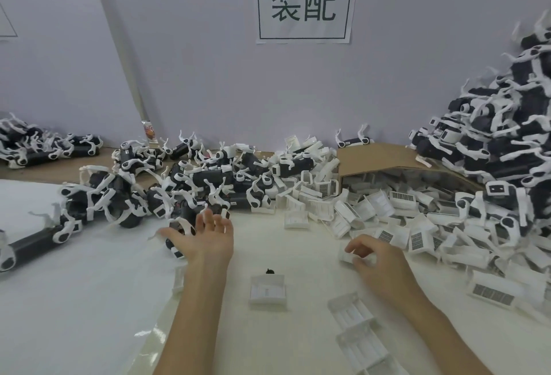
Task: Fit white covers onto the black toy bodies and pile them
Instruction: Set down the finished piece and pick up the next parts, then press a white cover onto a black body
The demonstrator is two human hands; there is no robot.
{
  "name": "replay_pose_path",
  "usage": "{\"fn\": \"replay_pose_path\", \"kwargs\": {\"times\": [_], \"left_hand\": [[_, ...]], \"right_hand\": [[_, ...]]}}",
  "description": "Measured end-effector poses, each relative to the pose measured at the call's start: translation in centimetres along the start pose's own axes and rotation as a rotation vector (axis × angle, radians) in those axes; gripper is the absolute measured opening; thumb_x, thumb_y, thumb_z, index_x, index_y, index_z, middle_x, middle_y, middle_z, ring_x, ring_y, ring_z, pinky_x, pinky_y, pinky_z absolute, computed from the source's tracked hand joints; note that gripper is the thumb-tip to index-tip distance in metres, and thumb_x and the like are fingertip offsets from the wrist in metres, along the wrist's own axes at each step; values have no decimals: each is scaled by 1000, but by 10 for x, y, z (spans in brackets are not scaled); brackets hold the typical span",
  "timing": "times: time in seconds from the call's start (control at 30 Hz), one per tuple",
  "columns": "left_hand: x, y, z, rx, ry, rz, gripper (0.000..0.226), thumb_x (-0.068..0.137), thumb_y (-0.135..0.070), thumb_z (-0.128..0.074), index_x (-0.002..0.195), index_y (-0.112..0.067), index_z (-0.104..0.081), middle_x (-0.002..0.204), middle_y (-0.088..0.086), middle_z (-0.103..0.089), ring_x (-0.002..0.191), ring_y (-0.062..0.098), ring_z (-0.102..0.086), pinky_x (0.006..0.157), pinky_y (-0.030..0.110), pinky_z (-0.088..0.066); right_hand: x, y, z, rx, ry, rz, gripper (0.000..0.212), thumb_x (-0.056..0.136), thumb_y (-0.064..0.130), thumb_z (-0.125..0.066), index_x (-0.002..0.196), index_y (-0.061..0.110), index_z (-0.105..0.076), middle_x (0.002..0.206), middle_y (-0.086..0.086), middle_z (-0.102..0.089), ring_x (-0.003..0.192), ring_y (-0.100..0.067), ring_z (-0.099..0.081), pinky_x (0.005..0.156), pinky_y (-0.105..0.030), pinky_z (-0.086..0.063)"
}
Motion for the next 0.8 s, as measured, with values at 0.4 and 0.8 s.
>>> {"fn": "replay_pose_path", "kwargs": {"times": [0.4,0.8], "left_hand": [[-6,8,-2,153,29,33,18,97,-21,-50,86,-12,-60,73,-4,-62,61,12,-51,61,22,-43],[-29,43,-29,1013,406,-194,15,96,1,-59,94,-13,-65,75,0,-69,61,15,-64,71,30,-55]], "right_hand": [[5,-1,2,329,-42,-52,36,94,-4,-58,96,31,-67,92,4,-65,83,-7,-59,71,-11,-44],[5,0,6,1039,89,-291,40,64,-13,-50,86,15,-69,88,-3,-61,69,-12,-52,55,-21,-43]]}}
Point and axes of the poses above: each hand's wrist, its own x-axis towards the middle knuckle, its own z-axis out of the back of the hand, y = z × x, the point moved 4 cm from there along x, towards the middle knuckle
